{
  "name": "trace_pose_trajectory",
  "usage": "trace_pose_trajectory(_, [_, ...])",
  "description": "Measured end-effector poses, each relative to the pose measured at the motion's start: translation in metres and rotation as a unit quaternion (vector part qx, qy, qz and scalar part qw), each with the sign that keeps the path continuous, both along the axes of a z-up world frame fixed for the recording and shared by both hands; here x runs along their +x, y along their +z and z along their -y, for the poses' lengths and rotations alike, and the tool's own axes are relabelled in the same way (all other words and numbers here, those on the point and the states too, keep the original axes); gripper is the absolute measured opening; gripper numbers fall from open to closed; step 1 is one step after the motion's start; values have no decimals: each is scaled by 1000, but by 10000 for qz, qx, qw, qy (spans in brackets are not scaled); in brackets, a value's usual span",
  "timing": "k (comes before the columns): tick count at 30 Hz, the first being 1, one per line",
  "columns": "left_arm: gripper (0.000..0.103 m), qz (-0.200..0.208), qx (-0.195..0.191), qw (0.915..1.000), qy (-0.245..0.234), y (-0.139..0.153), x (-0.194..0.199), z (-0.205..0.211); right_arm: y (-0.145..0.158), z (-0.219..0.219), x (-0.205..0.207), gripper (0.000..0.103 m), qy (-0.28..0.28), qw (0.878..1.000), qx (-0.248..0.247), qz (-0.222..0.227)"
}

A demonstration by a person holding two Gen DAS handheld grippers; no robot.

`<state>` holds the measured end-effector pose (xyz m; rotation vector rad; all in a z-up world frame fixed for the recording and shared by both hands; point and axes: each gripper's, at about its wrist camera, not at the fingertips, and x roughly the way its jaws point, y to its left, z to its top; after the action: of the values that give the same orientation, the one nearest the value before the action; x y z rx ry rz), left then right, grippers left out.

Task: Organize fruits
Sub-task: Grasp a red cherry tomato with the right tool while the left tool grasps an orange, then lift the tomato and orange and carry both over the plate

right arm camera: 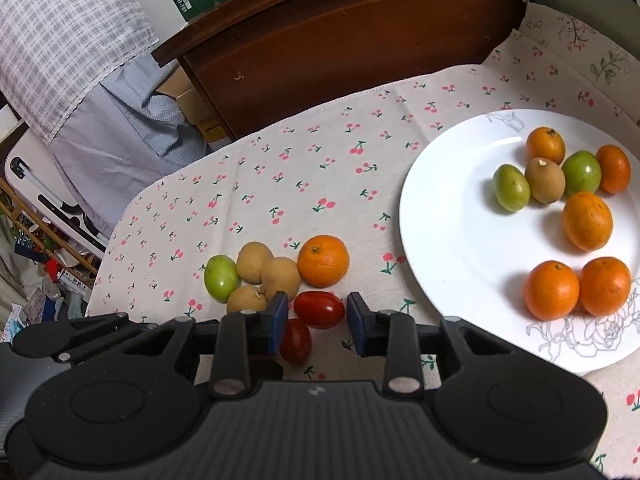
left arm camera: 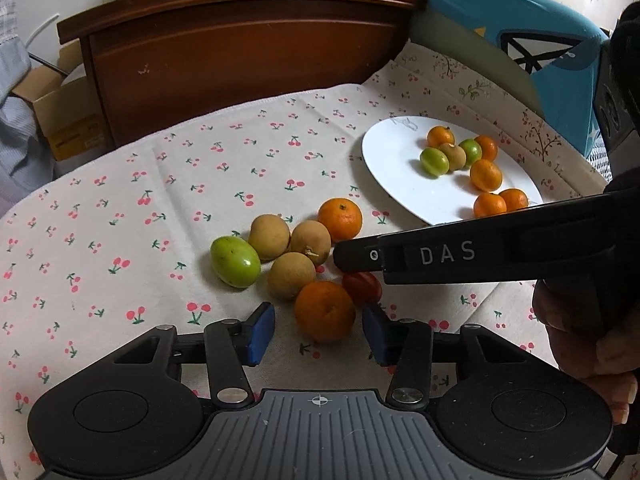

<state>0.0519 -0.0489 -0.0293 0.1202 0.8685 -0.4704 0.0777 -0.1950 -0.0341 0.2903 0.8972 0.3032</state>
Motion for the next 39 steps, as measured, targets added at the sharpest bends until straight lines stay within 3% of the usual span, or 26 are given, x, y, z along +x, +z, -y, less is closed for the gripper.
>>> trace_pose_trajectory(6, [30,43,7,10000,-79,0,0,3,0,-3,-1,26,117,9998,-121,43])
trace_pose_trajectory(16, [30,-11,-170,9999,20,7,-5,-6,10,0,-6,26,142,9998,-28,111])
trace_pose_trajectory(39, [30,348,-356,9980,391,33,-3,-13,38,19,-23,26,43,9991,-40,417])
